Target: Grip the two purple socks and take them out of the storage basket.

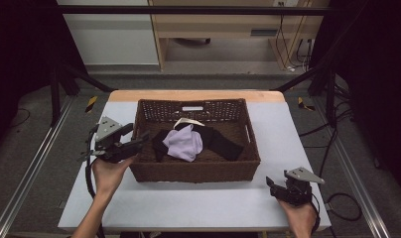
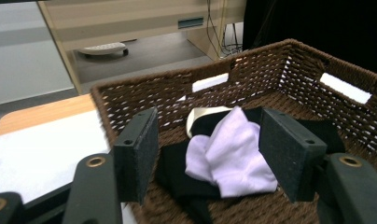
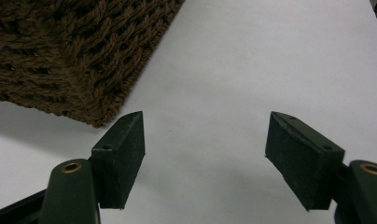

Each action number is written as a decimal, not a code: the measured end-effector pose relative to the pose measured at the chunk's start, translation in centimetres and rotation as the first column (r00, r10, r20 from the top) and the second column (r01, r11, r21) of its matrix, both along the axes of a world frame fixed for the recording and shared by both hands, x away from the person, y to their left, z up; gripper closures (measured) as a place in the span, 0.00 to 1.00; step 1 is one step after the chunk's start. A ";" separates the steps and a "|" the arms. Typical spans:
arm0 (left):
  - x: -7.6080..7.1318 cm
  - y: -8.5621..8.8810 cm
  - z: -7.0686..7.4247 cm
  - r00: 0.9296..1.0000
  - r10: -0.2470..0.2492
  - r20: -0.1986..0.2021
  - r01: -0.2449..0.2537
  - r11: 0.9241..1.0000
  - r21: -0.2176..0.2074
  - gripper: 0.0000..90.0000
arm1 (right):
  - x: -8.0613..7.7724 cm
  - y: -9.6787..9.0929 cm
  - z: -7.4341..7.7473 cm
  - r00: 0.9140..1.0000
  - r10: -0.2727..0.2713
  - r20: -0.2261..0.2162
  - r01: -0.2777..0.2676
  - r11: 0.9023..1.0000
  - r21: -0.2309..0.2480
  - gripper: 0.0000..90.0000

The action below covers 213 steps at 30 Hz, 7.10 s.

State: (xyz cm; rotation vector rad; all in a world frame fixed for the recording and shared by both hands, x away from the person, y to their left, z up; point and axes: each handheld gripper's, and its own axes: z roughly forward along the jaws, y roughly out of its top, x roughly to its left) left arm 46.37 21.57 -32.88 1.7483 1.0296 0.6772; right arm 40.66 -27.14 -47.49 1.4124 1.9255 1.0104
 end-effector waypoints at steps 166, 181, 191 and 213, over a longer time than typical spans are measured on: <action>-11.1 -0.7 -4.9 0.919 -0.383 -0.091 0.382 0.924 -0.026 0.96 | -0.2 -0.4 -0.1 1.000 -0.020 -0.006 0.020 1.000 0.002 0.32; -9.4 -3.3 -10.6 0.887 -0.375 -0.271 0.403 0.913 0.056 0.96 | 0.0 -0.4 -0.3 1.000 -0.011 -0.013 0.010 1.000 -0.004 0.33; -9.0 -4.1 -11.9 0.890 -0.349 -0.293 0.392 0.914 0.103 0.79 | 0.0 -0.5 -0.3 1.000 -0.014 -0.021 0.014 1.000 0.001 0.32; -9.1 -2.4 -6.1 0.946 -0.303 -0.118 0.308 0.951 0.036 0.58 | 0.0 -0.4 -0.3 1.000 -0.017 -0.016 0.018 1.000 0.003 0.35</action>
